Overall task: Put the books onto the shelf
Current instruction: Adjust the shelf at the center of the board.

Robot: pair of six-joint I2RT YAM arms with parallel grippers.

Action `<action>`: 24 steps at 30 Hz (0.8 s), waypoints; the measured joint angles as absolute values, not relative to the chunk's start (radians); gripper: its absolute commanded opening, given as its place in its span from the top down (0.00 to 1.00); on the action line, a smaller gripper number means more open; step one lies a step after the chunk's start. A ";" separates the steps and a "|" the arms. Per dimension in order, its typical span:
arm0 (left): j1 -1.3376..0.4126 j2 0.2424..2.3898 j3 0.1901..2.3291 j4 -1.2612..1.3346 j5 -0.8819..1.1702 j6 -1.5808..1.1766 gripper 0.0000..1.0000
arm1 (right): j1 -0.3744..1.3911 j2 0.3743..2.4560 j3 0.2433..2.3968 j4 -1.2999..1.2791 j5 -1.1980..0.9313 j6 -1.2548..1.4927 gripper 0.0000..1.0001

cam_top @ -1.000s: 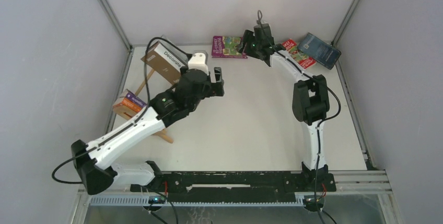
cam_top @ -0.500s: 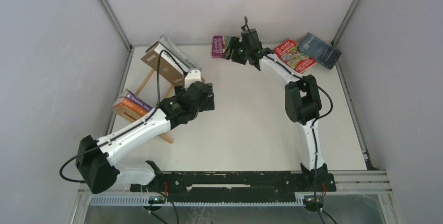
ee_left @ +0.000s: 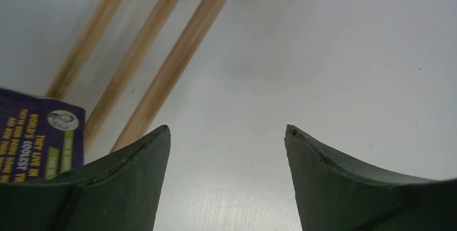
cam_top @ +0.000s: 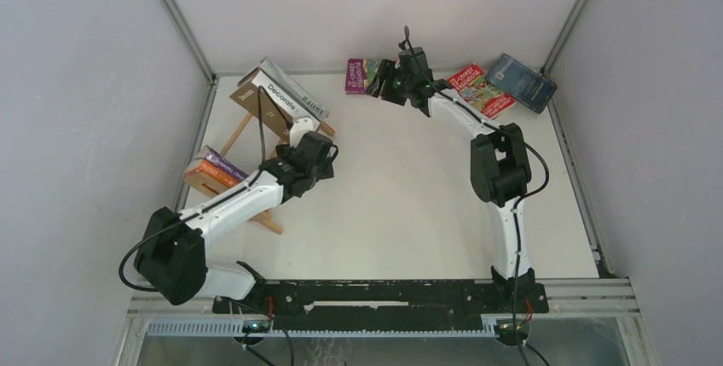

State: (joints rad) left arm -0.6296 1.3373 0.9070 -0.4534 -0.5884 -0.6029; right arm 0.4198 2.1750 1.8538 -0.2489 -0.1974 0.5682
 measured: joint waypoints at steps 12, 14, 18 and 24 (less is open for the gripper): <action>-0.600 1.455 0.896 -0.367 -0.516 -0.594 0.26 | 0.408 2.175 1.853 -0.234 -0.207 0.571 0.35; -0.577 1.467 0.895 -0.356 -0.511 -0.594 0.27 | 0.403 2.175 1.853 -0.234 -0.209 0.571 0.35; -0.530 1.488 0.884 -0.326 -0.495 -0.596 0.28 | 0.393 2.175 1.853 -0.234 -0.212 0.570 0.35; -0.498 1.509 0.883 -0.299 -0.475 -0.595 0.29 | 0.381 2.175 1.853 -0.235 -0.212 0.567 0.35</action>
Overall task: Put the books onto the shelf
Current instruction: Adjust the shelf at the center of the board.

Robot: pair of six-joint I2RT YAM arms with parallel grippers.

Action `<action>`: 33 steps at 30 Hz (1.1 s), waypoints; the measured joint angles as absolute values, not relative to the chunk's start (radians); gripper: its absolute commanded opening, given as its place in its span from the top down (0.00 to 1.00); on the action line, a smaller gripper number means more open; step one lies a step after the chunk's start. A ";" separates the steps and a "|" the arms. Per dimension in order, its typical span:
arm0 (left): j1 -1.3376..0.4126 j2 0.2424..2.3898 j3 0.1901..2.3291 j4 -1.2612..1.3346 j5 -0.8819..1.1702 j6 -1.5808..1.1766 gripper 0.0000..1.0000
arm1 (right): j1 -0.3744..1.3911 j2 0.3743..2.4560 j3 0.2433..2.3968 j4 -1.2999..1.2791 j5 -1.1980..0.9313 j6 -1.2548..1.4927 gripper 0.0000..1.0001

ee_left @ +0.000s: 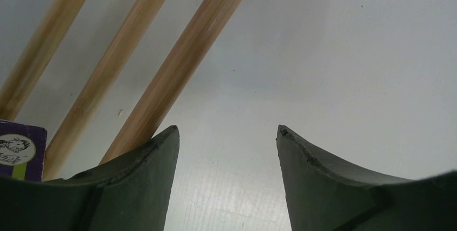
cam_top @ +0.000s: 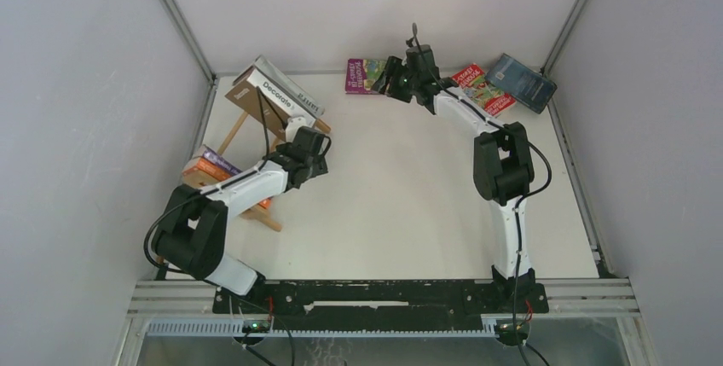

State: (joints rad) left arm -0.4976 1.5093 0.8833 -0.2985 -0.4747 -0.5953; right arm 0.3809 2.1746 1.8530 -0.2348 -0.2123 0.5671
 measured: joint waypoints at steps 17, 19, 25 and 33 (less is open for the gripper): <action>-0.365 1.538 0.884 -0.270 -0.469 -0.592 0.29 | 0.371 2.215 1.905 -0.242 -0.228 0.567 0.35; -0.364 1.548 0.884 -0.270 -0.468 -0.591 0.29 | 0.370 2.218 1.906 -0.244 -0.228 0.567 0.35; -0.356 1.562 0.886 -0.269 -0.467 -0.582 0.29 | 0.367 2.220 1.907 -0.247 -0.229 0.567 0.35; -0.336 1.576 0.894 -0.268 -0.467 -0.567 0.29 | 0.364 2.221 1.907 -0.251 -0.231 0.567 0.35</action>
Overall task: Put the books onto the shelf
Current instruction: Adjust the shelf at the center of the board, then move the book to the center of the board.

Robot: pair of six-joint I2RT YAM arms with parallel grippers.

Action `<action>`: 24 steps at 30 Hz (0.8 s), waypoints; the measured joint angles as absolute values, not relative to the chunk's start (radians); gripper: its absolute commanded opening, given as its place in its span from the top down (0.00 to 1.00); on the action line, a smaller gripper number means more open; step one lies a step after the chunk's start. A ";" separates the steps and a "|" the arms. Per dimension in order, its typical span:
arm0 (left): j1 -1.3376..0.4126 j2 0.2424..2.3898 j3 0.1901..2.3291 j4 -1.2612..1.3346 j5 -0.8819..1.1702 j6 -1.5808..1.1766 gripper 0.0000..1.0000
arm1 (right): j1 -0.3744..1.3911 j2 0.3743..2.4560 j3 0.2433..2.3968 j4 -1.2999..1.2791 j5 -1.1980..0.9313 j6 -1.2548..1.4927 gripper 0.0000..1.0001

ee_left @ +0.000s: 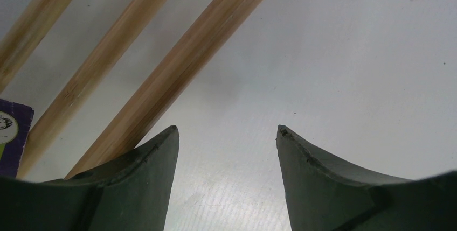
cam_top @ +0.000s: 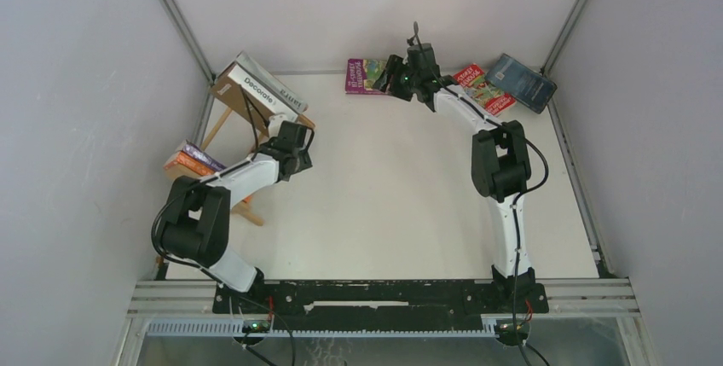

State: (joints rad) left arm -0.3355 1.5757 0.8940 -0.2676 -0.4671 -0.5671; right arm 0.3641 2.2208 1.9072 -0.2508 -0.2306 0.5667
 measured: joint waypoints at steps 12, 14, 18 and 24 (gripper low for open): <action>-0.351 1.571 0.925 -0.275 -0.454 -0.567 0.23 | 0.353 2.219 1.910 -0.257 -0.229 0.556 0.35; -0.405 1.561 0.929 -0.275 -0.459 -0.564 0.22 | 0.348 2.212 1.893 -0.255 -0.228 0.555 0.35; -0.558 1.565 0.992 -0.273 -0.462 -0.551 0.21 | 0.327 2.189 1.842 -0.253 -0.225 0.546 0.35; -0.646 1.695 1.228 -0.216 -0.475 -0.511 0.19 | 0.271 2.177 1.819 -0.248 -0.217 0.509 0.35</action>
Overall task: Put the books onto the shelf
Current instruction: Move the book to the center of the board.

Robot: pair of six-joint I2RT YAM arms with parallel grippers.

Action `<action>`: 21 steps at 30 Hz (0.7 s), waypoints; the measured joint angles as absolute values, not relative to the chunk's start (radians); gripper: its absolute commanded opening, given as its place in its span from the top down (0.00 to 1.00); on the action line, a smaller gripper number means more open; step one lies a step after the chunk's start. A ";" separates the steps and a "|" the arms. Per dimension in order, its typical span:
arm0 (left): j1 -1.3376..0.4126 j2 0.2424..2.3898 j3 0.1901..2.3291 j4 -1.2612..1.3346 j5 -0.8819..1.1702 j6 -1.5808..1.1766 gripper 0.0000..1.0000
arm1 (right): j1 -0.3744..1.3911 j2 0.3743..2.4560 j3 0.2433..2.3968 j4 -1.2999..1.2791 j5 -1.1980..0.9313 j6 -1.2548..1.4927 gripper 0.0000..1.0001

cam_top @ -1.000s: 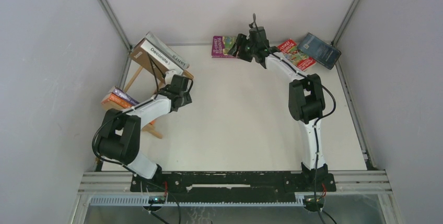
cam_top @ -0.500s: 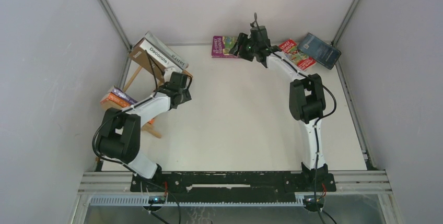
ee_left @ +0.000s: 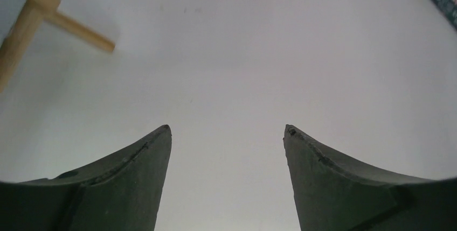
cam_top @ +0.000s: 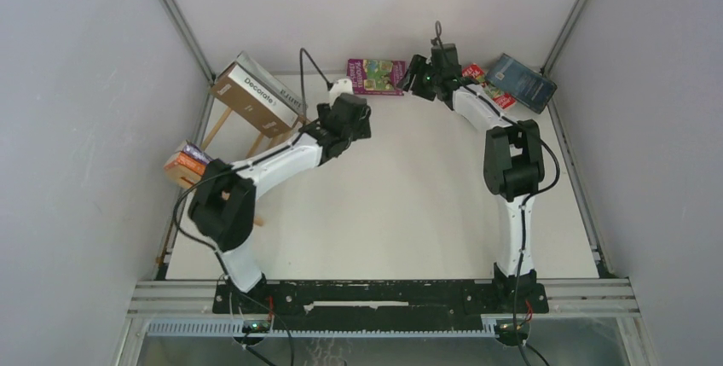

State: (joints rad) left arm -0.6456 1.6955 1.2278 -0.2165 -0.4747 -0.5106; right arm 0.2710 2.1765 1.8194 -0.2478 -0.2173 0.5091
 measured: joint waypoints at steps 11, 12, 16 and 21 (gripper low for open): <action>-0.575 2.215 1.768 -0.146 -0.487 -0.533 0.15 | 0.190 2.211 1.862 -0.206 -0.213 0.445 0.35; -0.555 2.265 1.826 -0.147 -0.469 -0.562 0.15 | 0.187 2.223 1.875 -0.201 -0.214 0.441 0.35; -0.475 2.354 1.903 -0.142 -0.440 -0.627 0.14 | 0.184 2.276 1.923 -0.197 -0.229 0.427 0.35; -0.417 2.423 2.061 -0.168 -0.430 -0.649 0.14 | 0.185 2.341 2.000 -0.207 -0.258 0.424 0.35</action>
State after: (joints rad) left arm -0.4168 2.4233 2.0605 -0.1680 -0.4305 -0.6487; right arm 0.1852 2.3413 1.9995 -0.2073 -0.2577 0.4244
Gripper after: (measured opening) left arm 0.855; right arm 0.651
